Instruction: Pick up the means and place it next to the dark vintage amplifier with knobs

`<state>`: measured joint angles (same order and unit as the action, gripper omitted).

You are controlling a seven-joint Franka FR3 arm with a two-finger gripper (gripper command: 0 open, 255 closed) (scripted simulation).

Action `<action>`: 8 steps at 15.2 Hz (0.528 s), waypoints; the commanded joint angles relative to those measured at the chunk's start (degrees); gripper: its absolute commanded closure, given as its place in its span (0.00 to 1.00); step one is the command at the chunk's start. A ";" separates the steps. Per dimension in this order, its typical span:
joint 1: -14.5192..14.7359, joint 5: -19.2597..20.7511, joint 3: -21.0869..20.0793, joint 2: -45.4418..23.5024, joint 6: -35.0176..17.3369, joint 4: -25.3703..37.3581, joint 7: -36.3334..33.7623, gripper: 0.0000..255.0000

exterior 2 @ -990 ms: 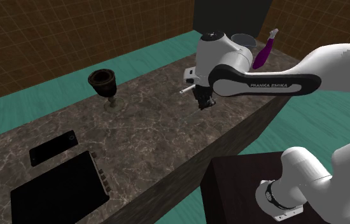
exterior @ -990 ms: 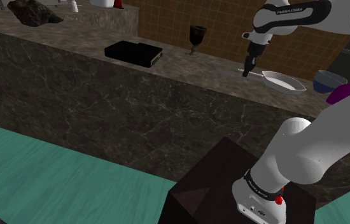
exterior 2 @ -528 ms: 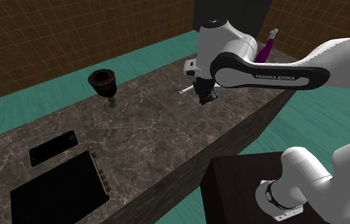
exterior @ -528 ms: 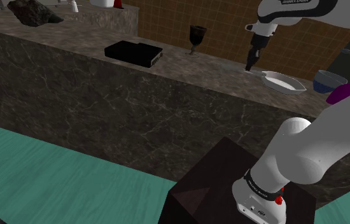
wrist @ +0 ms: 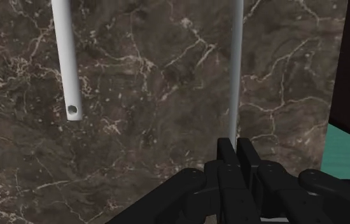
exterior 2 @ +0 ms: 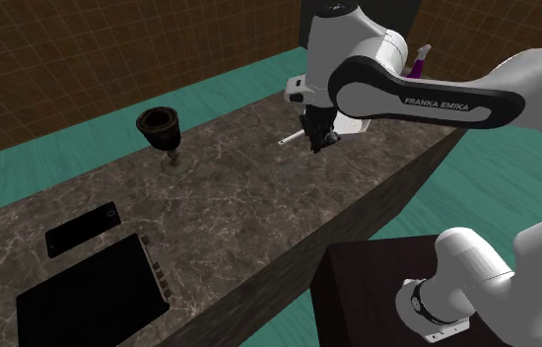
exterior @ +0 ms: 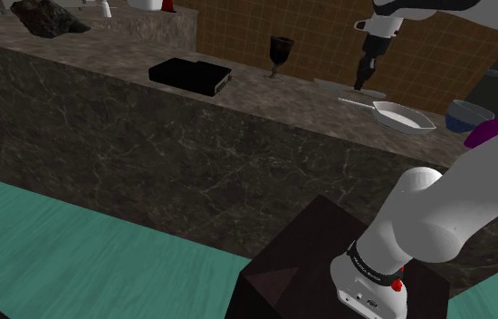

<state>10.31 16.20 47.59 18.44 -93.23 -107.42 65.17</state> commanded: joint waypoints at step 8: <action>4.87 -10.07 0.68 -13.71 0.01 9.55 -1.96 1.00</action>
<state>14.68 8.08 47.85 7.38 -92.85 -99.35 63.04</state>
